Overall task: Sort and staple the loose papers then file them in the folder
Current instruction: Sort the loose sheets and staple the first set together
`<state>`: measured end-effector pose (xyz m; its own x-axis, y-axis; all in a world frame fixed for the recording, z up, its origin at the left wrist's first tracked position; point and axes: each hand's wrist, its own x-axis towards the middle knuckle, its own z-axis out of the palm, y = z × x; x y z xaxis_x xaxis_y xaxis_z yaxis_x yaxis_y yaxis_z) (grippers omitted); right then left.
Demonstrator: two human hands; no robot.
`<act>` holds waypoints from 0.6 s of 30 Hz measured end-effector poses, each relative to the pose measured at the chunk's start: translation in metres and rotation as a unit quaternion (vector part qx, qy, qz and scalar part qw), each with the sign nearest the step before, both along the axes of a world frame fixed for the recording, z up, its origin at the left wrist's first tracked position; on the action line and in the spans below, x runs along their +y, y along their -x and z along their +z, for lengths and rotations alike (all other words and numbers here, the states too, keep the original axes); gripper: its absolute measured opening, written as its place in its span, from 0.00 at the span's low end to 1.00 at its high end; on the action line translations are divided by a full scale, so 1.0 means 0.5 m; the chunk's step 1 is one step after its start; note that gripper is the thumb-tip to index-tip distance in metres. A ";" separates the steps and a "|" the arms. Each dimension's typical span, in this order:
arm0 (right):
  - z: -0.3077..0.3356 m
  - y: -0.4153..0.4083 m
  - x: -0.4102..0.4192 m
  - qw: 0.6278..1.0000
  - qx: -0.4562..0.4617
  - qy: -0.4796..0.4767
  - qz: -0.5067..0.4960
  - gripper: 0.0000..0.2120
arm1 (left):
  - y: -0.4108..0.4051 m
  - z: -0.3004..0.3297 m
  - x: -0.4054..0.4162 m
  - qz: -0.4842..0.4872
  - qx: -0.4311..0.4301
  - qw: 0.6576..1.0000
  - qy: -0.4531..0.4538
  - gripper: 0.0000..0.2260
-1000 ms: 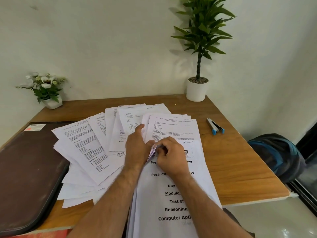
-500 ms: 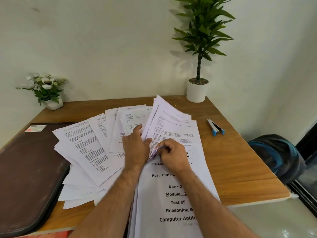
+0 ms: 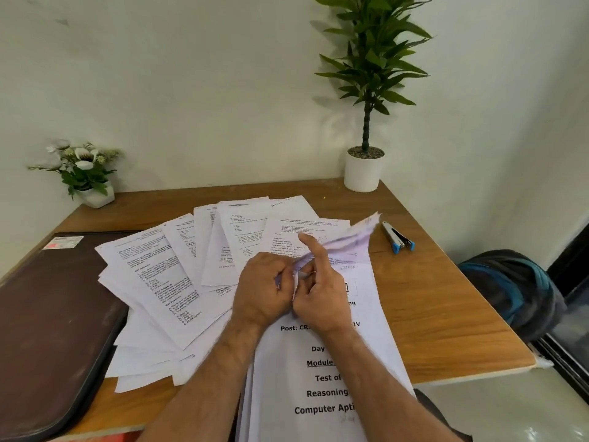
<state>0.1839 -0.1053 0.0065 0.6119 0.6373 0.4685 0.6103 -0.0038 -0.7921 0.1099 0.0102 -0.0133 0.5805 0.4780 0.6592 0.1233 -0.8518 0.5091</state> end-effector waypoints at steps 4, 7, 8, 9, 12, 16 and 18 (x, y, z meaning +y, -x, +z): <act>-0.005 -0.002 0.009 0.998 0.012 0.050 -0.025 0.22 | 0.001 -0.009 -0.010 -0.021 0.011 0.995 -0.099 0.15; -0.007 -0.006 0.008 0.997 0.031 0.066 -0.020 0.19 | 0.001 -0.011 -0.015 -0.010 0.036 0.997 -0.071 0.15; -0.005 -0.007 0.006 0.997 0.034 0.063 -0.017 0.19 | 0.002 -0.007 -0.017 0.000 0.031 0.999 -0.028 0.15; -0.003 -0.007 0.005 0.998 0.032 0.058 -0.017 0.20 | 0.002 0.001 -0.019 0.013 0.016 0.999 0.033 0.13; -0.005 -0.004 0.002 0.998 0.021 0.051 -0.026 0.26 | 0.001 0.015 -0.006 0.060 -0.064 0.972 0.217 0.06; -0.004 -0.001 0.009 0.998 0.033 0.052 -0.023 0.31 | 0.002 0.013 0.021 0.089 -0.071 0.954 0.277 0.07; -0.002 -0.001 0.013 0.998 0.025 0.052 -0.023 0.31 | -0.003 0.008 0.026 0.114 -0.059 0.958 0.255 0.08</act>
<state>0.1846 -0.0989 0.0056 0.6620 0.6516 0.3704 0.5679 -0.1135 -0.8152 0.1113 0.0233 -0.0093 0.3588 0.8606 0.3613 0.1919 -0.4469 0.8738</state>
